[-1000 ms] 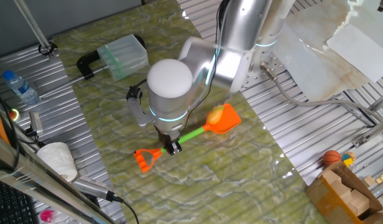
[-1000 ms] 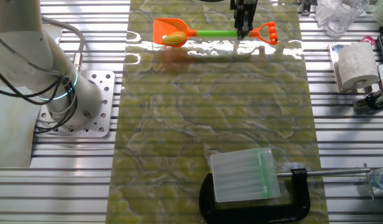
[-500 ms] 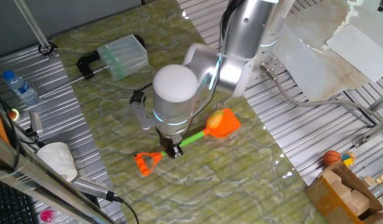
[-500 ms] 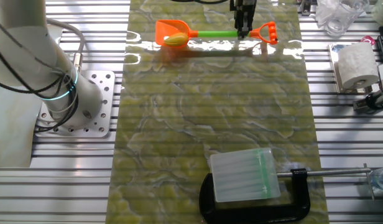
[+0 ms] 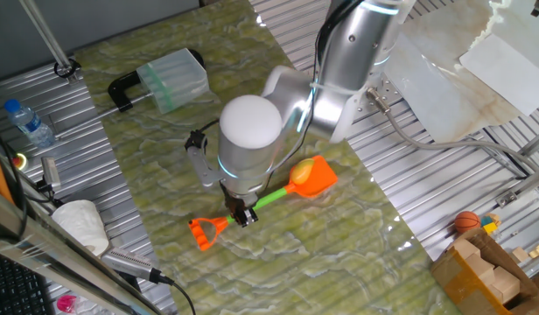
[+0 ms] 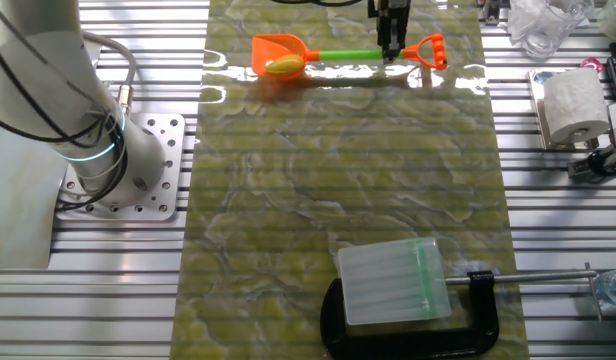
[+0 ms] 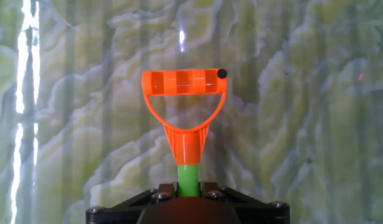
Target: Use a shovel to scoop up an object
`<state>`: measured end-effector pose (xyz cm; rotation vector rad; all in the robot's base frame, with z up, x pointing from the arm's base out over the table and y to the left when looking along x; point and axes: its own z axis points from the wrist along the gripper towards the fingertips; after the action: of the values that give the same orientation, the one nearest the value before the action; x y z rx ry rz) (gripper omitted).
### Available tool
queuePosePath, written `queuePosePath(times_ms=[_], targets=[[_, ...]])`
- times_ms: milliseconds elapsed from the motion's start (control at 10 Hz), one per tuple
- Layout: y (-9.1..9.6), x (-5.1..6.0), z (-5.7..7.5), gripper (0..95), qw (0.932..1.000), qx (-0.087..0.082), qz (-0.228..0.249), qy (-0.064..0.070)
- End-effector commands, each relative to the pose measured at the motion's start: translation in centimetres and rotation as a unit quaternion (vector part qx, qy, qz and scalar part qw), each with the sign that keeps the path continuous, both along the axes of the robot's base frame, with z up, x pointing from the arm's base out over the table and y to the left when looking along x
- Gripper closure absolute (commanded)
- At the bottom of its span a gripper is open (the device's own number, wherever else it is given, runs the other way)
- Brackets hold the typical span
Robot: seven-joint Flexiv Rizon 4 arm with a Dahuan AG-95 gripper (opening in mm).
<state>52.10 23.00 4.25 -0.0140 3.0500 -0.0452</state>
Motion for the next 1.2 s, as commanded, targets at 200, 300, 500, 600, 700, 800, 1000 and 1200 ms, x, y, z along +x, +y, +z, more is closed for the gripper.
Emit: queuePosePath(times_ms=[200,300,500,600,700,800,1000,1200], targets=[[0.5,0.2,-0.4,95.0,1.0,-0.001,0.0,-0.004],[0.6,0.2,-0.6,95.0,1.0,-0.001,0.001,-0.004],[0.8,0.3,-0.8,95.0,1.0,-0.002,0.001,-0.004],[0.8,0.3,-0.8,95.0,1.0,-0.003,0.002,-0.003],[0.8,0.3,-0.8,95.0,1.0,-0.003,0.004,-0.003],[0.8,0.3,-0.9,95.0,1.0,-0.003,0.005,-0.003],[0.8,0.3,-1.0,95.0,1.0,-0.003,0.005,-0.003],[0.9,0.4,-1.3,95.0,1.0,-0.002,0.007,-0.003]])
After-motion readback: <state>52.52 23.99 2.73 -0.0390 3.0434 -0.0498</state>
